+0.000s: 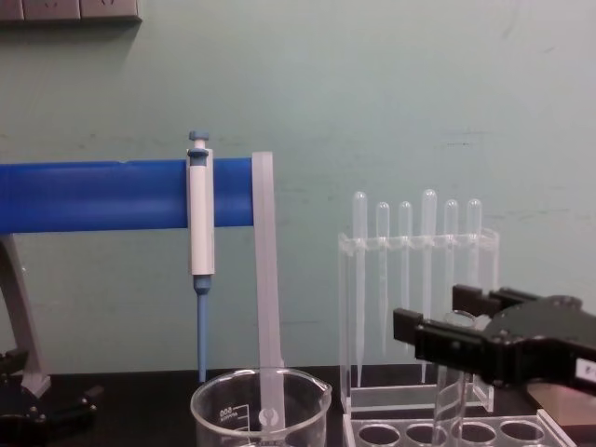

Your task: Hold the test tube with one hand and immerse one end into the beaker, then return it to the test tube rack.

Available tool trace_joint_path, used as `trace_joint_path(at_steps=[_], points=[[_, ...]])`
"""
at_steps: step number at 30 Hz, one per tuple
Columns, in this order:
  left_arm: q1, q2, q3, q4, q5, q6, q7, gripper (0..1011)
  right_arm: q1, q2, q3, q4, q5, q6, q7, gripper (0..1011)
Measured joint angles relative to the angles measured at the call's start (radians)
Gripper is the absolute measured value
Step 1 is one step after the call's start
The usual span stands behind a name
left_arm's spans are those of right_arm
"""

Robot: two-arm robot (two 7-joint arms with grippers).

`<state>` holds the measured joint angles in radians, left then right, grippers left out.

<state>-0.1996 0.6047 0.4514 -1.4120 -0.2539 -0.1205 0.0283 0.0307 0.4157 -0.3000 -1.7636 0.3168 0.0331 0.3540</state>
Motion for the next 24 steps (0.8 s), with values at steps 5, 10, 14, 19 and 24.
trace_joint_path(at_steps=[5, 10, 14, 19, 24], points=[[0.0, 0.0, 0.0, 0.0, 0.0, 0.0, 0.0, 1000, -0.052, 0.02, 0.032, -0.061, 0.022, -0.007, -0.005, 925], [0.0, 0.0, 0.0, 0.0, 0.0, 0.0, 0.0, 1000, -0.137, 0.05, 0.088, -0.15, 0.052, -0.029, -0.014, 1003], [0.0, 0.0, 0.0, 0.0, 0.0, 0.0, 0.0, 1000, -0.197, 0.06, 0.144, -0.193, 0.07, -0.054, -0.032, 1003], [0.0, 0.0, 0.0, 0.0, 0.0, 0.0, 0.0, 1000, -0.221, 0.049, 0.2, -0.17, 0.098, -0.068, -0.054, 1003], [0.0, 0.0, 0.0, 0.0, 0.0, 0.0, 0.0, 1000, -0.222, 0.022, 0.248, -0.102, 0.11, -0.075, -0.089, 1003]])
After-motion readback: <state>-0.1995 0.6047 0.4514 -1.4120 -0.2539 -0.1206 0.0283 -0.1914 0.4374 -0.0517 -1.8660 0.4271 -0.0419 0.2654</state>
